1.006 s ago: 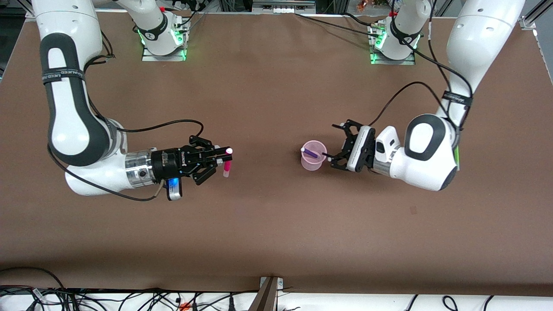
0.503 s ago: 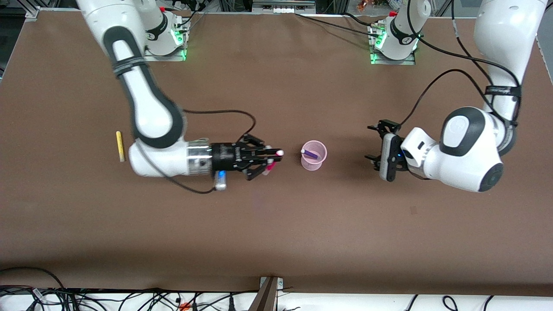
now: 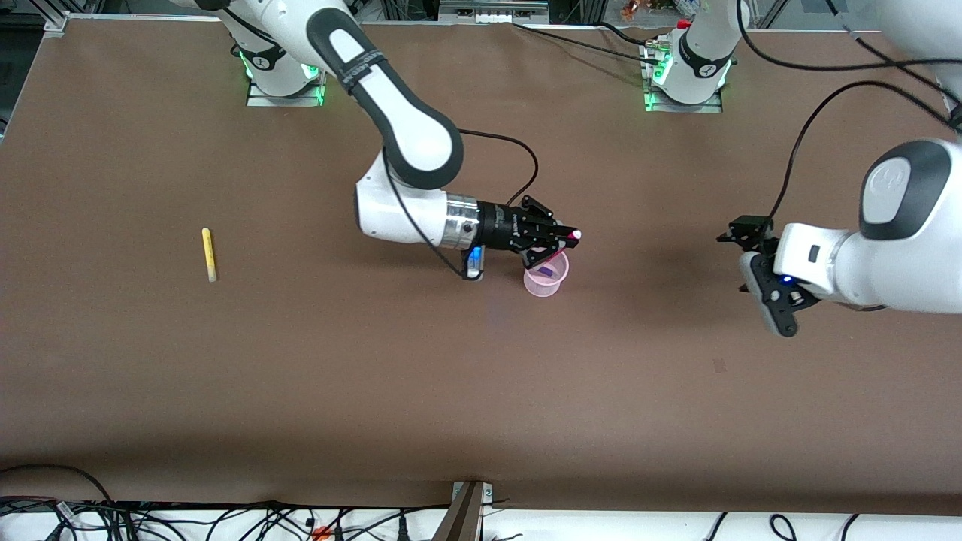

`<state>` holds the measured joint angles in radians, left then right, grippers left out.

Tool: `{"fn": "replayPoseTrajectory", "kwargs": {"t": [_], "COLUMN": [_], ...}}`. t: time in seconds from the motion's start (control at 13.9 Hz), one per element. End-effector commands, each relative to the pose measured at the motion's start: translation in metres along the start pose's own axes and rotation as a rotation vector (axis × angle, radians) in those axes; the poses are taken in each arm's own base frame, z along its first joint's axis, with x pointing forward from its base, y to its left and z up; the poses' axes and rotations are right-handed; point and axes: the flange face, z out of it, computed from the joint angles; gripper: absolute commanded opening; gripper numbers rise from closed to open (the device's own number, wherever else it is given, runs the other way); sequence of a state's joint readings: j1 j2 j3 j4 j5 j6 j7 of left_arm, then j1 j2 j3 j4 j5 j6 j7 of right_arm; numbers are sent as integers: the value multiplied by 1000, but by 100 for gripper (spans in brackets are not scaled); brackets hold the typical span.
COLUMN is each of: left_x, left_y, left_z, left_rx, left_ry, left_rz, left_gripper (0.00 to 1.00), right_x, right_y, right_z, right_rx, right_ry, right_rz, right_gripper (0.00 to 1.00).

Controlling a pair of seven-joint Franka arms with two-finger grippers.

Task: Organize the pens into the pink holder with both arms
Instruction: 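Lower the pink highlighter into the holder with the right gripper while the left gripper withdraws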

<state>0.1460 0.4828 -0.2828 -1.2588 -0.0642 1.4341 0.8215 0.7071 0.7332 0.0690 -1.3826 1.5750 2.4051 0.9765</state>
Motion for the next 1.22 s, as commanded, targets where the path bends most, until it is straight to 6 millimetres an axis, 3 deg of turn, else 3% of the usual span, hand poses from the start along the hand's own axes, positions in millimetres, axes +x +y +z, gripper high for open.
{"fn": "replayPoseTrajectory", "kwargs": {"t": [0.0,0.22,0.43,0.65,0.72,1.15], "left_x": [-17,-40,-72,-85,-96,-103], "left_y": [30,76,98,122,125,122], "left_z": [-37,-52,-54,-53,-55,-66], "left_rx": [117,184,293,372,373,359], "left_ry": [-43,-36,112,272,277,276], "left_rz": [-149,-420,-642,-832,-867,-872], "left_gripper": [100,100,100,100,100,100], "right_x": [10,34,41,55,60,77], "right_y": [8,27,25,22,21,18], "right_z": [13,37,44,50,53,56], "right_rx": [4,-8,-2,-1,-1,0], "right_ry": [13,60,64,67,68,79], "right_rz": [7,9,-5,-20,-26,-47], "right_gripper": [0,0,0,0,0,1]}}
